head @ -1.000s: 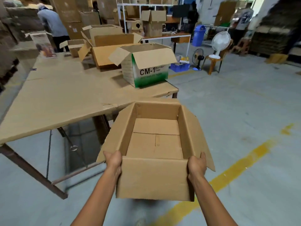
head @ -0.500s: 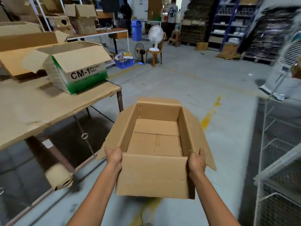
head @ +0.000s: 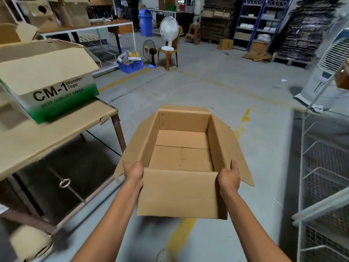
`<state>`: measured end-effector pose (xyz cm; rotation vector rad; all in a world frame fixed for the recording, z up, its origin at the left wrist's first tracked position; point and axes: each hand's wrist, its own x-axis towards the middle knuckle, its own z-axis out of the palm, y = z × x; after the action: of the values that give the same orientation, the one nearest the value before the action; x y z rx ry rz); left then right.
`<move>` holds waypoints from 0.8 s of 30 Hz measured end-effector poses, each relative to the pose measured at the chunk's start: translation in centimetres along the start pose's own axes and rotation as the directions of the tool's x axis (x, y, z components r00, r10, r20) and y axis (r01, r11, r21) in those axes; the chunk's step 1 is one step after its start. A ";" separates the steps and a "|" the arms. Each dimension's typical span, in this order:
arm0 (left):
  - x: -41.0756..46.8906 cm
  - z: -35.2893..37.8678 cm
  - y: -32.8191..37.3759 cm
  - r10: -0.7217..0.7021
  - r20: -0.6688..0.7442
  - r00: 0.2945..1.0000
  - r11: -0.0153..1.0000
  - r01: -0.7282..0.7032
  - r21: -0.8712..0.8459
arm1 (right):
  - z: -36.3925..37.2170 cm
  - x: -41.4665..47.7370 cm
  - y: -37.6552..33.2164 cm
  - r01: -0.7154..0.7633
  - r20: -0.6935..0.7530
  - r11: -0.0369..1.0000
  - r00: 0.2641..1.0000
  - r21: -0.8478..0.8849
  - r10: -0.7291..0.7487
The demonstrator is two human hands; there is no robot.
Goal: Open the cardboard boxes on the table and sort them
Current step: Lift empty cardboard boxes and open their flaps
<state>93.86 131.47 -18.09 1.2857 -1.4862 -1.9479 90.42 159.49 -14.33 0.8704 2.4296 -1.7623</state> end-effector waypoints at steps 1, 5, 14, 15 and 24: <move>1.3 1.2 0.5 0.006 0.004 1.000 1.000 -0.006 -0.006 | 0.9 1.3 -0.9 0.006 0.000 1.000 1.000 -0.001 -0.006; 5.5 5.8 2.4 0.013 0.008 1.000 1.000 -0.013 0.002 | 3.5 5.7 -4.2 0.010 -0.025 1.000 1.000 -0.028 -0.010; 12.2 17.3 4.8 0.073 0.057 0.996 0.971 -0.084 0.223 | 8.6 18.2 -9.8 0.036 -0.066 0.999 0.997 -0.029 -0.038; 12.9 18.9 5.1 0.083 0.060 0.995 0.966 -0.095 0.239 | 9.2 20.1 -10.7 0.044 -0.061 0.999 0.997 -0.030 -0.046; 21.8 33.4 7.3 0.092 -0.074 0.993 0.958 -0.068 0.279 | 14.9 37.7 -19.8 0.130 0.098 0.990 0.987 -0.057 -0.124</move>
<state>53.34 131.35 -20.18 1.3794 -1.7850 -1.6550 45.35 158.21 -14.84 0.6247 2.5160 -1.7114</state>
